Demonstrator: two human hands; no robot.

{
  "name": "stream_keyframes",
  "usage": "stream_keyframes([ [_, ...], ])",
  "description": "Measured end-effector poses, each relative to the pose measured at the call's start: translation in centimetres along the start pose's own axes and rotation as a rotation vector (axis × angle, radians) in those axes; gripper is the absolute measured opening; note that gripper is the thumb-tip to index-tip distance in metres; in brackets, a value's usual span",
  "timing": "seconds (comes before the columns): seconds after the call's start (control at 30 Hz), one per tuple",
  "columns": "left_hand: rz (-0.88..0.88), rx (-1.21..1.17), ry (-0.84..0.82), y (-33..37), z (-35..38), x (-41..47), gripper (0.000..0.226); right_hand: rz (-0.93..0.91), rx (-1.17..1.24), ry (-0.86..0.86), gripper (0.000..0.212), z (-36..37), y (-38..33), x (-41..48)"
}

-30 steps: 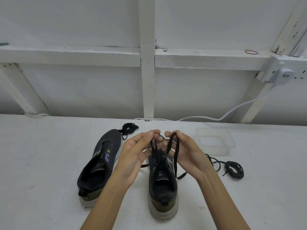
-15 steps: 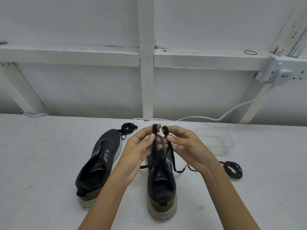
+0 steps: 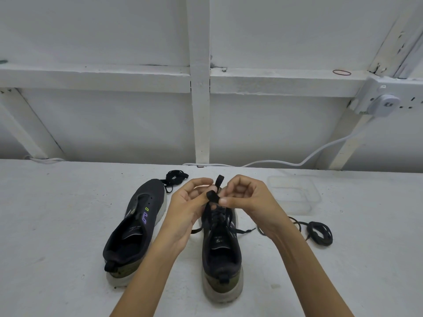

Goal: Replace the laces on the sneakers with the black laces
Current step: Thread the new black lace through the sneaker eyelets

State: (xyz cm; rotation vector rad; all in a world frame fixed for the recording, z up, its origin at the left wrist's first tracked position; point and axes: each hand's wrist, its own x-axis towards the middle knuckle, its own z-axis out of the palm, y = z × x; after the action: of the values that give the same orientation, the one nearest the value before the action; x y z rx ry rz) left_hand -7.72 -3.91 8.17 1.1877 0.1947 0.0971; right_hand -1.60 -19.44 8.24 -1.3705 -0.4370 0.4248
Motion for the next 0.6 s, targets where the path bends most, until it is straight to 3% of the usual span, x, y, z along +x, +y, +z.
stream_keyframes([
  [0.13, -0.023, -0.017, 0.019, -0.3, 0.0, 0.0, 0.025, 0.017, -0.026, 0.106, 0.031, 0.4, -0.1, -0.2],
  [0.27, -0.085, 0.011, -0.048, -0.2, -0.3, 0.1, 0.028, -0.017, -0.107, 0.116, 0.054, 0.3, -0.3, -0.2],
  [0.4, -0.129, 0.017, -0.055, -0.3, -0.6, 0.2, 0.028, -0.095, -0.179, 0.088, 0.029, 0.5, -0.2, -0.4],
  [0.6, -0.15, 0.002, -0.035, -0.9, -1.0, 0.1, 0.022, -0.141, -0.183, 0.258, 0.012, 0.8, 0.8, -0.7],
])
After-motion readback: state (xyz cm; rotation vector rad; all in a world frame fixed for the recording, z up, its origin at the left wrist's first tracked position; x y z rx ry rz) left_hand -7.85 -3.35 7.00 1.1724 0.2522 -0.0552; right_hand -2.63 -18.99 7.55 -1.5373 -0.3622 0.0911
